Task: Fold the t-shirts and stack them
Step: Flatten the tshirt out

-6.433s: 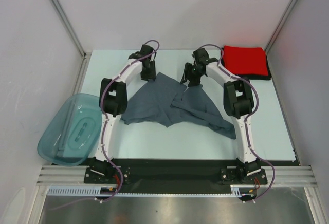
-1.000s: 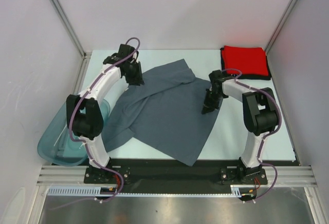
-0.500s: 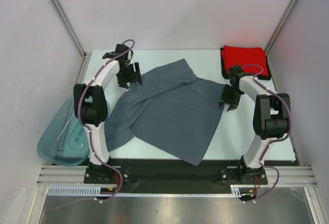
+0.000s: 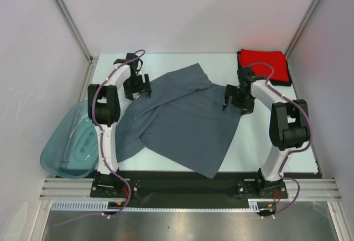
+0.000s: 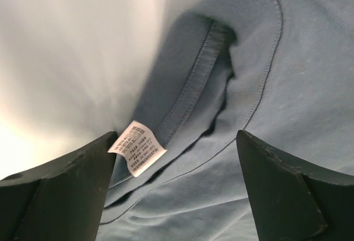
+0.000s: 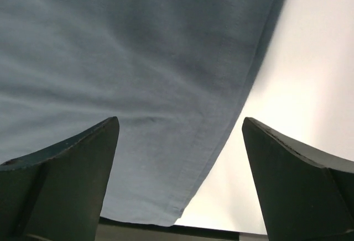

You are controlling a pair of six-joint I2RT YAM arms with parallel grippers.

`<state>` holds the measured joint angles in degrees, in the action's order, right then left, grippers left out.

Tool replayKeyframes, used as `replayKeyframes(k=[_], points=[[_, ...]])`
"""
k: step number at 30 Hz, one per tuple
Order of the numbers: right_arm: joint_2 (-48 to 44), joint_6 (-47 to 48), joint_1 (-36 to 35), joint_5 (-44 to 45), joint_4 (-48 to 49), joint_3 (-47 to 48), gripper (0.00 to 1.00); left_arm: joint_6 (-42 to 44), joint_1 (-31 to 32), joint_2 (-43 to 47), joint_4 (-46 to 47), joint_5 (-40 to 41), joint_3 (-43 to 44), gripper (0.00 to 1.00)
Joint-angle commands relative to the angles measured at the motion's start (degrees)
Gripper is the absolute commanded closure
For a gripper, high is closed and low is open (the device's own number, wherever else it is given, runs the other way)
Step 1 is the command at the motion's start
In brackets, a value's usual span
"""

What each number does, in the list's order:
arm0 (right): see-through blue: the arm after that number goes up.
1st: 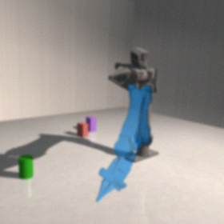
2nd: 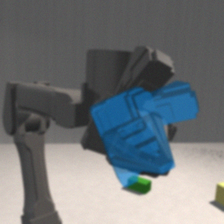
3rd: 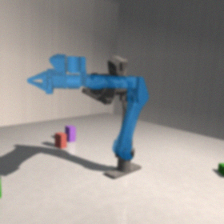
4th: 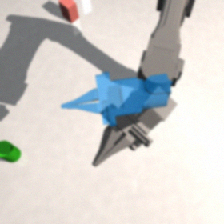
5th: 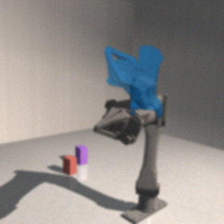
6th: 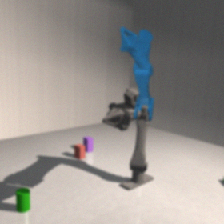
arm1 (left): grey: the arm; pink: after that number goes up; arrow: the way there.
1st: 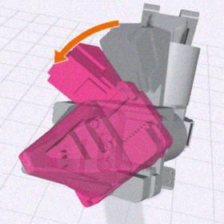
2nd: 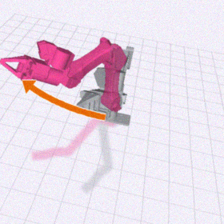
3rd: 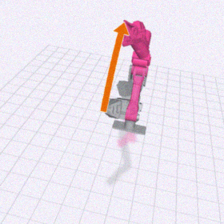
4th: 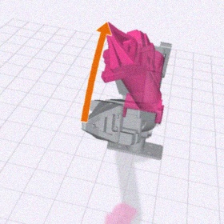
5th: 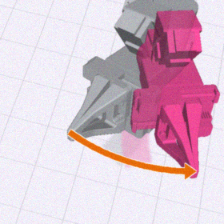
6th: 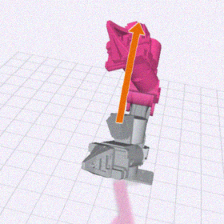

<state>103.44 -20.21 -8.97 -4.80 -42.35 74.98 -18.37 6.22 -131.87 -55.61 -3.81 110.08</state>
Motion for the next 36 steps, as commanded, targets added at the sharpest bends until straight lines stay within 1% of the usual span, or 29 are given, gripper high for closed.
replayKeyframes(k=[1,3,4,6,9,10,12,13,15,16,17,19,20,21,22,23,24,29,30,33,34,36], points=[[2.6,1.8,-1.9,5.6,-0.8,3.1,0.00,0.8,0.0,-1.5,-0.8,-2.3,1.7,0.12],[3.5,1.4,-2.6,7.9,-1.0,2.9,0.00,0.6,0.0,-2.0,-0.7,-3.0,1.7,0.18],[4.4,0.9,-2.9,8.6,-1.2,2.9,0.01,0.6,0.1,-2.1,-0.6,-3.1,1.5,0.23],[5.3,0.2,-3.6,11.0,-1.5,2.8,0.00,0.6,0.0,-2.4,-0.4,-4.2,1.3,0.27],[7.0,-1.4,-3.7,10.7,-2.1,2.7,0.00,0.4,0.0,-2.4,0.0,-5.7,1.1,0.41],[7.3,-1.9,-3.8,10.1,-1.9,2.4,0.00,0.4,0.0,-2.2,0.2,-6.0,1.0,0.48],[7.0,-2.6,-3.9,9.1,-0.6,1.4,0.00,0.2,0.0,-1.6,0.8,-6.5,0.6,0.55],[7.0,-2.7,-4.0,9.3,-0.2,0.7,0.02,0.1,0.0,-1.5,1.0,-6.9,0.4,0.61],[7.8,-2.6,-4.3,10.2,0.2,0.4,0.07,0.0,0.0,-0.8,1.5,-7.3,0.1,0.70],[8.0,-2.5,-4.3,10.9,0.2,0.3,0.19,-0.1,0.0,-0.4,1.6,-7.5,0.0,0.77],[8.3,-2.4,-4.3,11.5,0.6,0.3,0.33,-0.3,0.0,-0.1,2.1,-7.5,0.0,0.80],[8.9,-2.2,-4.1,13.2,0.8,0.8,0.71,-0.6,-0.1,1.2,2.7,-7.3,0.0,0.95],[9.4,-2.0,-3.9,13.5,0.6,2.1,0.74,-0.9,-0.2,1.6,3.6,-7.1,0.1,1.00],[10.3,-1.9,-3.7,13.8,0.3,3.4,0.78,-1.2,-0.3,2.1,3.9,-6.7,0.1,1.00],[10.8,-1.9,-3.2,14.8,-0.1,4.6,0.86,-1.9,-0.5,3.5,4.5,-6.2,0.2,1.00],[11.3,-1.7,-3.2,15.3,-1.0,6.0,0.88,-2.4,-0.9,4.2,5.4,-4.8,0.1,1.00],[12.4,-1.4,-3.0,16.0,-1.6,9.2,0.91,-2.9,-1.4,5.0,5.9,-3.9,0.0,1.00],[15.3,-0.8,-1.5,22.5,-4.1,19.5,0.98,-7.3,-4.3,9.1,9.0,-1.7,1.0,1.00],[15.8,-0.5,-1.2,22.9,-4.1,23.6,1.00,-7.8,-4.5,9.5,9.6,-1.5,1.0,1.00],[18.5,0.5,-0.3,24.3,-4.3,30.0,1.00,-10.2,-5.1,10.8,12.2,-0.7,0.8,1.00],[19.8,1.5,-0.1,24.8,-3.5,34.0,1.00,-11.3,-5.1,11.0,12.8,-0.3,0.8,1.00],[21.2,2.8,-0.1,24.8,-1.5,37.4,1.00,-12.8,-5.1,12.0,14.9,1.1,-0.7,1.00]])
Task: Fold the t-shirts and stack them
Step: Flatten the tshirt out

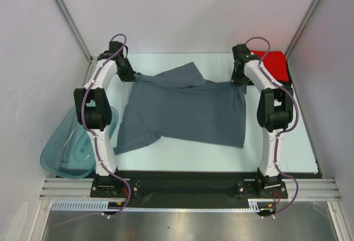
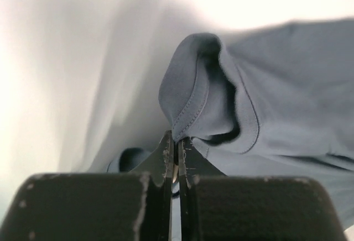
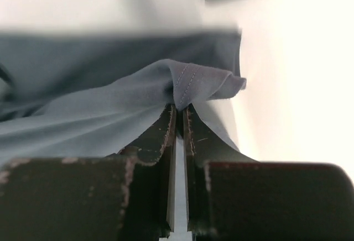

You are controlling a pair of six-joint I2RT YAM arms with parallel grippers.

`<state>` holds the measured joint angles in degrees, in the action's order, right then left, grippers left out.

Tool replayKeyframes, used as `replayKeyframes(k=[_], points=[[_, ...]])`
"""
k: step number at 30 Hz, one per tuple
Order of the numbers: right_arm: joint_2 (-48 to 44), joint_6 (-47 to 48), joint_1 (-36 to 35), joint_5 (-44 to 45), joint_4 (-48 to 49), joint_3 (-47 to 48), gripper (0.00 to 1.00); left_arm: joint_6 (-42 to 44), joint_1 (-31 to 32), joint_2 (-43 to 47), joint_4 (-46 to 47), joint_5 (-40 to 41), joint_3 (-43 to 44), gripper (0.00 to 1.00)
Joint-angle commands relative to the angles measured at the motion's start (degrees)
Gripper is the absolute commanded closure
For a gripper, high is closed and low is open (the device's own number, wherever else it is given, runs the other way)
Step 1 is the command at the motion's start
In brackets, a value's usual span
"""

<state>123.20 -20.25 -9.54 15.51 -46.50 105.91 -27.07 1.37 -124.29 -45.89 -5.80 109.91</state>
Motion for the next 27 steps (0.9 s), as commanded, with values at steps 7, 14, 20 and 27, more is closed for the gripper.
replayKeyframes(k=[7,14,20,27], points=[[12.4,7.2,1.1,4.1,5.8,22.6,1.00,-7.6,-0.3,-1.6,10.7,-0.2,2.4,1.00],[18.6,7.9,1.8,1.0,6.2,30.5,0.89,-5.9,-0.2,-7.9,14.2,-3.5,10.8,0.97],[16.2,7.5,2.3,-3.2,2.7,32.4,0.59,-2.4,0.0,-3.3,12.3,-2.1,10.0,0.24],[5.8,5.7,0.5,-4.9,-6.7,25.5,0.40,-0.3,2.5,13.5,9.2,-1.1,-7.5,0.30]])
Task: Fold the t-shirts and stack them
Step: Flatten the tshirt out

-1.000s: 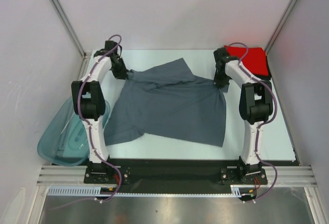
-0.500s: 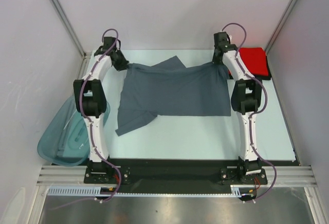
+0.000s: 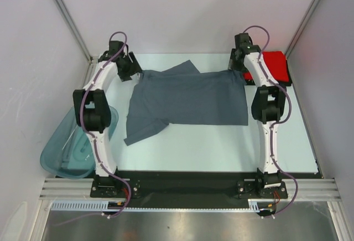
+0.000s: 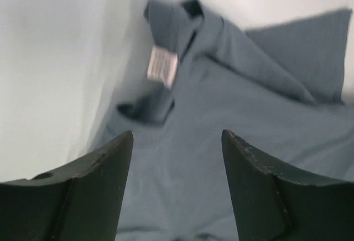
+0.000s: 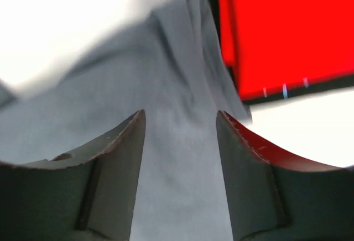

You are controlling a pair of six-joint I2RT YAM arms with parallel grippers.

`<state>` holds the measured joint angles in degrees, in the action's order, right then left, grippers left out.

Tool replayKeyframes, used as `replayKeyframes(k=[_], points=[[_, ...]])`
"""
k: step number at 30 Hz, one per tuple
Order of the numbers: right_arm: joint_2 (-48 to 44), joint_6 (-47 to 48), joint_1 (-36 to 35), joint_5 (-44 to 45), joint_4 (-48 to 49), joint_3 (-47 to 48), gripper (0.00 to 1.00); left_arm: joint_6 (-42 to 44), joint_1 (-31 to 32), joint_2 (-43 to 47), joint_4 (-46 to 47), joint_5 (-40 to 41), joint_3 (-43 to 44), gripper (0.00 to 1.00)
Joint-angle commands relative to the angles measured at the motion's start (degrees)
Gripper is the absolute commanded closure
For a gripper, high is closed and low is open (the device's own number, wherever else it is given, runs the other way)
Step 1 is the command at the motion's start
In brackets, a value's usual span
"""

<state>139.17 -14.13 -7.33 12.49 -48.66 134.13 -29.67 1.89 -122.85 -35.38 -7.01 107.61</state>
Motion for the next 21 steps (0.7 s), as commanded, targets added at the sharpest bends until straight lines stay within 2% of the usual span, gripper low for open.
replayKeyframes(k=[1,3,4,6,8,9,12,17,21], points=[[-12.5,-0.5,-2.2,-3.0,-3.6,-7.6,0.40,3.2,2.6,14.3,-1.4,-0.2,-10.3,0.30],[-18.1,-0.8,-4.0,-6.3,-2.2,-13.3,0.39,4.0,4.6,18.6,-1.5,-1.2,-15.0,0.30],[-19.9,-1.4,-4.5,-7.3,-1.1,-15.8,0.39,4.8,5.1,21.4,-0.7,-5.1,-19.4,0.29],[-25.3,-4.8,-4.9,-13.9,0.5,-25.3,0.38,5.8,7.0,23.0,0.5,-11.3,-22.7,0.24],[-29.6,-6.6,-4.1,-18.9,5.2,-33.6,0.37,8.3,10.1,23.3,0.0,-14.3,-25.3,0.21],[-33.8,-8.0,-3.9,-22.3,7.0,-41.8,0.35,10.1,11.2,23.0,-0.7,-14.7,-25.7,0.20],[-39.5,-9.0,-2.0,-26.2,11.8,-53.4,0.33,11.3,15.0,20.5,-4.1,-15.0,-26.0,0.20],[-49.0,-6.7,1.6,-28.7,12.6,-62.7,0.33,12.9,19.5,17.6,-5.8,-9.5,-26.6,0.18],[-54.3,-6.1,4.3,-30.3,13.4,-68.4,0.33,15.3,20.5,15.3,-5.8,-5.9,-26.8,0.16]])
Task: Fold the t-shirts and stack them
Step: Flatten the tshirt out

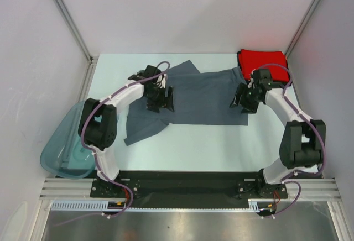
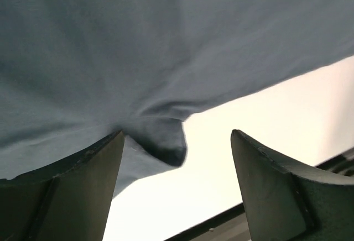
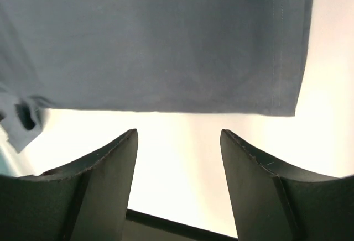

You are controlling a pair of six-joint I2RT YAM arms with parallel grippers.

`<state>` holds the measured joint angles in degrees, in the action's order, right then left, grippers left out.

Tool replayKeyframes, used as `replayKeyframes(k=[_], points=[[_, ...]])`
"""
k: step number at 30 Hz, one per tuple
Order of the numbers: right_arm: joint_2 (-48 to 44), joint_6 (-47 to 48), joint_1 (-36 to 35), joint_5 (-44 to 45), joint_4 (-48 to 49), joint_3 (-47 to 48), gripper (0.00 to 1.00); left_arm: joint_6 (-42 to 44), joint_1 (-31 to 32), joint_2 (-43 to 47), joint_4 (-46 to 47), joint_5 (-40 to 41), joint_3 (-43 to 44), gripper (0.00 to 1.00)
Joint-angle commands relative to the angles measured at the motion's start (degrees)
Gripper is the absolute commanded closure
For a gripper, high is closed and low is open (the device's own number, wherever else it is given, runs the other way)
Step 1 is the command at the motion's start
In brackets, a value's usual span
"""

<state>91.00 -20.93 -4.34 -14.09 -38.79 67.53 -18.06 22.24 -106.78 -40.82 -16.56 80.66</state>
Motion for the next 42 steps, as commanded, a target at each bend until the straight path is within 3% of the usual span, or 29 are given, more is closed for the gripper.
replayKeyframes(k=[1,6,11,13,17,22,25,28,34,42], points=[[-6.9,0.7,1.7,-4.2,3.7,-3.4,0.33,4.0,0.2,-1.3,-0.4,4.0,0.0,0.16],[-9.2,0.9,2.7,-5.6,3.8,-6.1,0.33,3.5,0.2,-3.0,-0.6,1.2,-1.5,0.17],[-8.6,1.0,2.6,-6.5,4.8,-7.1,0.33,2.2,0.3,0.2,1.8,-4.8,-8.5,0.21],[-7.4,0.7,2.7,-7.6,5.2,-7.1,0.33,0.9,0.3,2.9,2.0,-7.3,-11.9,0.26],[-4.9,0.8,2.2,-9.0,5.9,-6.5,0.32,-1.8,1.0,16.8,1.5,-15.9,-18.9,0.37],[-0.5,-0.3,1.5,-10.6,7.6,-5.7,0.32,-4.0,1.4,25.0,1.1,-25.8,-28.2,0.41],[1.2,-1.3,1.4,-11.6,8.4,-4.1,0.32,-2.0,1.3,27.6,-4.3,-16.2,-25.7,0.40],[3.2,-4.0,2.4,-9.0,8.4,-3.0,0.33,-4.3,-1.1,28.1,-9.3,0.8,-22.1,0.34],[3.7,-8.8,5.7,-6.0,8.7,-2.5,0.41,-13.0,-12.6,29.5,-10.1,7.6,-26.2,0.64],[3.0,-6.0,6.6,-7.2,8.1,-3.4,0.42,-18.1,-13.8,35.4,-9.4,14.6,-34.4,0.68]])
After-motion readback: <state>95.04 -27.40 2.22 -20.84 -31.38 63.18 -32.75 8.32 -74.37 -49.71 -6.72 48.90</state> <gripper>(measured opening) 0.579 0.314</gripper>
